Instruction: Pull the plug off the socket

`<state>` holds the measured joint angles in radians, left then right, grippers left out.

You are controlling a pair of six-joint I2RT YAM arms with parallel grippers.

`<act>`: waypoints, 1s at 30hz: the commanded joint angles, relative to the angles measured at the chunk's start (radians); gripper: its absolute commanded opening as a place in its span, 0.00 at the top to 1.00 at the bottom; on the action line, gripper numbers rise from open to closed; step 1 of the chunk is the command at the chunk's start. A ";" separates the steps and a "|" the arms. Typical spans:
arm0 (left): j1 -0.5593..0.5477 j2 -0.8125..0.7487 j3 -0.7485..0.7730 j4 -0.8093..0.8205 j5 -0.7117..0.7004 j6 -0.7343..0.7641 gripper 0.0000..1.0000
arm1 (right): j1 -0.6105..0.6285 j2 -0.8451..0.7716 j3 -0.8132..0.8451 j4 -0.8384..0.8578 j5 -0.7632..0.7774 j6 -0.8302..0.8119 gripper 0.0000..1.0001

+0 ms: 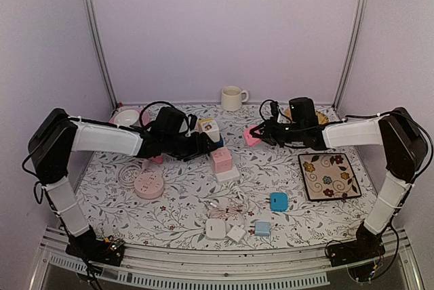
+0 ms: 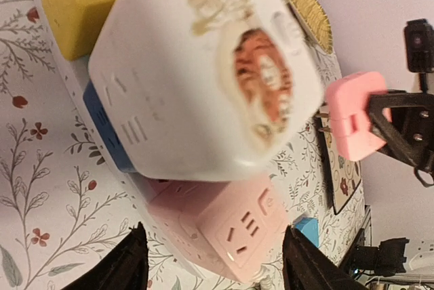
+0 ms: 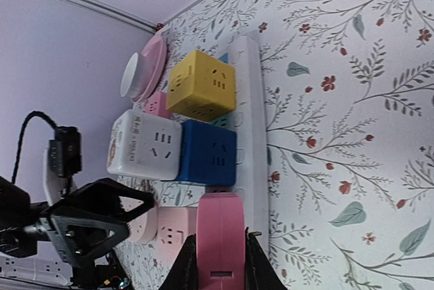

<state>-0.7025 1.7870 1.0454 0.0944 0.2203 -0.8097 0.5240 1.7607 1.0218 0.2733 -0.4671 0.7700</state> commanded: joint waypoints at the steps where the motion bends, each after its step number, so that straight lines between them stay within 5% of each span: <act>1: -0.002 -0.100 0.018 -0.028 -0.011 0.044 0.33 | -0.045 0.009 0.004 -0.182 0.118 -0.124 0.97; 8: 0.004 -0.191 -0.027 -0.042 -0.050 0.061 0.32 | -0.076 0.095 0.100 -0.364 0.291 -0.252 0.96; 20: 0.015 -0.222 -0.053 -0.053 -0.061 0.068 0.32 | -0.088 0.189 0.181 -0.444 0.338 -0.313 0.87; 23: 0.017 -0.220 -0.053 -0.053 -0.058 0.068 0.32 | -0.088 0.193 0.181 -0.445 0.335 -0.312 0.82; 30: 0.021 -0.226 -0.067 -0.049 -0.062 0.069 0.32 | -0.088 0.168 0.178 -0.458 0.361 -0.313 0.54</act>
<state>-0.6930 1.5875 0.9989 0.0456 0.1684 -0.7536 0.4419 1.9358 1.1793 -0.1658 -0.1375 0.4675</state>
